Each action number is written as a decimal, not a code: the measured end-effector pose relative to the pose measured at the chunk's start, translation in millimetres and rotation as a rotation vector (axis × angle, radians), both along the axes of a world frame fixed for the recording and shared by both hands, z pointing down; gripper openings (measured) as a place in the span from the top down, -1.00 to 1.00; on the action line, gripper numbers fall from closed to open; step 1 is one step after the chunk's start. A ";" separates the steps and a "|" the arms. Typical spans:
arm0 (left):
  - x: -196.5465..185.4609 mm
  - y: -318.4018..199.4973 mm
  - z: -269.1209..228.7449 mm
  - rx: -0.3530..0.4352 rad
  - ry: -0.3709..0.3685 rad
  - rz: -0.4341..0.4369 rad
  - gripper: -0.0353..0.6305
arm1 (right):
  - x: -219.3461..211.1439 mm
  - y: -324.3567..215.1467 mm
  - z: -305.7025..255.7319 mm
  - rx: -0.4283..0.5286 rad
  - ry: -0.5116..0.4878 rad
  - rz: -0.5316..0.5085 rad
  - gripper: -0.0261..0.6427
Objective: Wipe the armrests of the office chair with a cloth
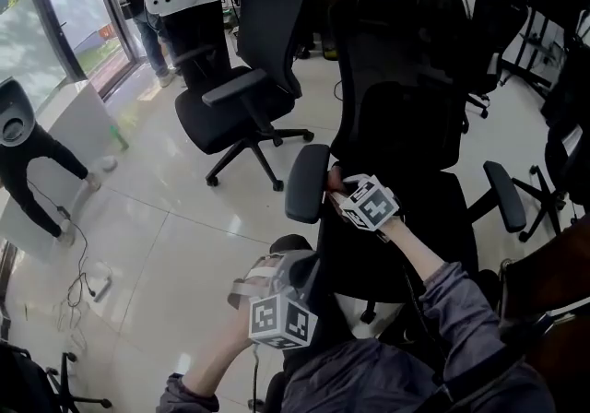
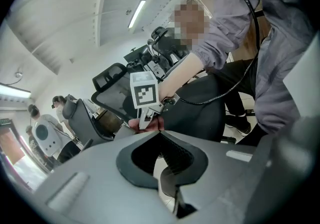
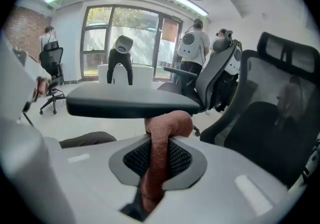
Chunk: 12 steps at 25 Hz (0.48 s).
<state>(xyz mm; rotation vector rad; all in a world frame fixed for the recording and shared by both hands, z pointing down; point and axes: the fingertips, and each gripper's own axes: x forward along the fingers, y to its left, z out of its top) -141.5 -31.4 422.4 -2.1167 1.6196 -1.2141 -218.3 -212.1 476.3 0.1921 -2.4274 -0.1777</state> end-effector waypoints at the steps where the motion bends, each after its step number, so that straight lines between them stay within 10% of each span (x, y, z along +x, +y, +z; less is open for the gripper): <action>1: 0.9 1.9 1.5 0.001 0.007 0.002 0.84 | 6.4 5.6 -4.9 0.010 -0.004 0.005 0.78; 12: -0.3 14.3 6.6 0.026 0.039 -0.003 0.84 | -6.4 25.1 -135.5 0.125 -0.002 -0.222 0.78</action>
